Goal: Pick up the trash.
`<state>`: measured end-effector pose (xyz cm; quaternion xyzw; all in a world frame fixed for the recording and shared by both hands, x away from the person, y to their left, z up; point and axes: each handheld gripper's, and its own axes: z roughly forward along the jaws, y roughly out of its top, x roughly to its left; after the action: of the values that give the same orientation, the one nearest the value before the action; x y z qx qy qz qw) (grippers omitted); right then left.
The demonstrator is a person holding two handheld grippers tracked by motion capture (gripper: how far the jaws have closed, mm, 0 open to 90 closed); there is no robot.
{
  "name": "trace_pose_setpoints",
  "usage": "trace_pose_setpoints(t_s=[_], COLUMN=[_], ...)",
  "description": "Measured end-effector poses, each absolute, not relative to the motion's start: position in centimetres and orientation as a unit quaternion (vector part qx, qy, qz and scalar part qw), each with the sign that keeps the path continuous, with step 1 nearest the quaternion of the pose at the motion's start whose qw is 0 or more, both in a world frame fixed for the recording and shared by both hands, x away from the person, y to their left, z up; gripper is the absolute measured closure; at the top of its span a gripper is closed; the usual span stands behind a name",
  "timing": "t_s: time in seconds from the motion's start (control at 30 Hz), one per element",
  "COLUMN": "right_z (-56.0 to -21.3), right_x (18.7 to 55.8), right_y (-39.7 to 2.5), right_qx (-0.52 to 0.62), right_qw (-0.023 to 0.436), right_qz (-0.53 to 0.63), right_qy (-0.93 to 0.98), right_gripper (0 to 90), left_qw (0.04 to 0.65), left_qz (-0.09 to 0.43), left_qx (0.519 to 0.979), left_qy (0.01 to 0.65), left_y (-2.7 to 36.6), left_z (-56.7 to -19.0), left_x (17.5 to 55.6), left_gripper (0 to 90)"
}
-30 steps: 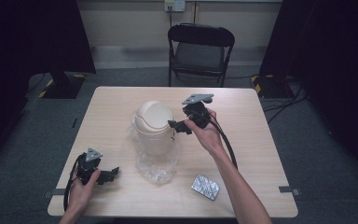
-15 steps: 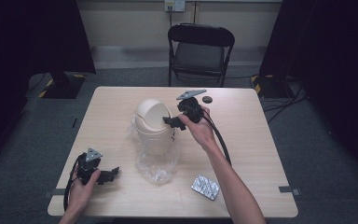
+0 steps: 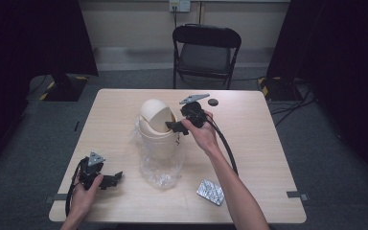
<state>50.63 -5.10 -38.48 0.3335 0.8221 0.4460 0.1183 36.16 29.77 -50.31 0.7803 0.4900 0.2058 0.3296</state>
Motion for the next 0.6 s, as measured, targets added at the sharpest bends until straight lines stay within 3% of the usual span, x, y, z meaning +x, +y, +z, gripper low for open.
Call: trace_pose_setpoints(t_s=[0.33,0.6], right_z=[-38.75,-38.95], right_x=[50.52,51.17], right_y=[-5.05,-4.60], right_qx=[0.331,0.335], right_qw=[0.138,0.125], right_qz=[0.437,0.436], right_qy=[0.825,0.826], right_gripper=[19.2,17.8], left_qw=[0.330,0.330], left_qz=[0.206,0.206], left_qx=[0.780,0.780], left_qy=[0.490,0.490], left_y=[29.77,29.77], left_z=[-50.30,-50.31], left_x=[36.16,36.17], left_gripper=[0.9,0.9])
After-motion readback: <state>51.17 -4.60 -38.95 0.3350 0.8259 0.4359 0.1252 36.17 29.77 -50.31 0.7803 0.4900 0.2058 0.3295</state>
